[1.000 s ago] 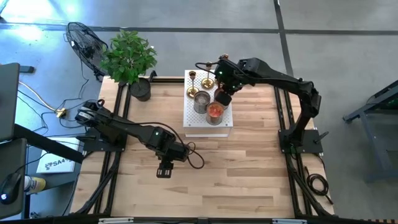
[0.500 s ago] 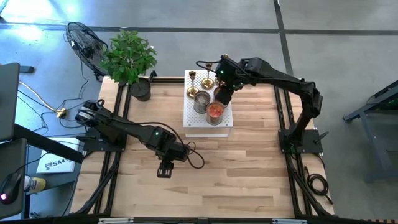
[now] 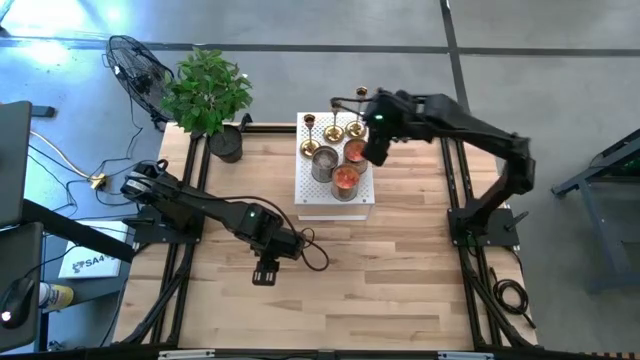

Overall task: Pick & Place candle stick holders
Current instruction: Return to Home Position

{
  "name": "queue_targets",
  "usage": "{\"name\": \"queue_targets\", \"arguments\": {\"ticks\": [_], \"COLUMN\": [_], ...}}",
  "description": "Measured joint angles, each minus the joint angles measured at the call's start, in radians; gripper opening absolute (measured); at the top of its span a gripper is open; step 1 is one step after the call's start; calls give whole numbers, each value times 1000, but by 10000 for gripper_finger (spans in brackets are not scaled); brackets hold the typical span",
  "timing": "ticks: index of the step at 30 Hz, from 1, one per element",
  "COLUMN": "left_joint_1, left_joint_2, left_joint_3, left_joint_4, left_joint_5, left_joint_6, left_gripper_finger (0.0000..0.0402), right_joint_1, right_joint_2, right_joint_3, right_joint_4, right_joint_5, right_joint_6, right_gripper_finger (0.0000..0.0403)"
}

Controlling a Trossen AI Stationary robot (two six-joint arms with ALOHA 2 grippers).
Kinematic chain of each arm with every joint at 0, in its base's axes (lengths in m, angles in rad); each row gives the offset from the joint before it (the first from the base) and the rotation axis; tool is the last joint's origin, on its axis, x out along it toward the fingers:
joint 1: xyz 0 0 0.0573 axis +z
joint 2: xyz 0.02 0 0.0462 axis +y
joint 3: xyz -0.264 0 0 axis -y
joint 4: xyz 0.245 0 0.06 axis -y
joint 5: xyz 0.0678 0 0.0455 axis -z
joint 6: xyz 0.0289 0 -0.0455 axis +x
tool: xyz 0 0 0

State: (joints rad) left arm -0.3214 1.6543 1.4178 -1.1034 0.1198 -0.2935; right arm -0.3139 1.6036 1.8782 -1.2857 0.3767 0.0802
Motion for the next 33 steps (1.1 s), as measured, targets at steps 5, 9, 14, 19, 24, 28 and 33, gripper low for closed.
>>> {"name": "queue_targets", "arguments": {"ticks": [5, 9, 14, 19, 24, 28, 33], "left_joint_1": [0, 0, 0, 0, 0, 1, 1], "left_joint_2": [0, 0, 0, 0, 0, 0, 0], "left_joint_3": [0, 0, 0, 0, 0, 2, 43], "left_joint_4": [2, 3, 3, 5, 4, 3, -22], "left_joint_5": [-14, -37, -82, -124, -99, -28, -54], "left_joint_6": [0, 0, 0, 77, 149, 161, 217], "left_gripper_finger": [186, 186, 186, 186, 165, 91, 12], "right_joint_1": [45, 90, 147, 212, 263, 301, 332], "right_joint_2": [-128, -233, -342, -446, -555, -656, -777], "right_joint_3": [2, 2, 0, -50, -159, -272, -422], "right_joint_4": [-28, -52, -91, -107, -64, 10, 76], "right_joint_5": [-2, -21, -133, -145, -145, -168, -171], "right_joint_6": [42, 74, 88, 101, 75, 68, 58], "right_gripper_finger": [186, 186, 167, 102, 11, 17, 5]}}
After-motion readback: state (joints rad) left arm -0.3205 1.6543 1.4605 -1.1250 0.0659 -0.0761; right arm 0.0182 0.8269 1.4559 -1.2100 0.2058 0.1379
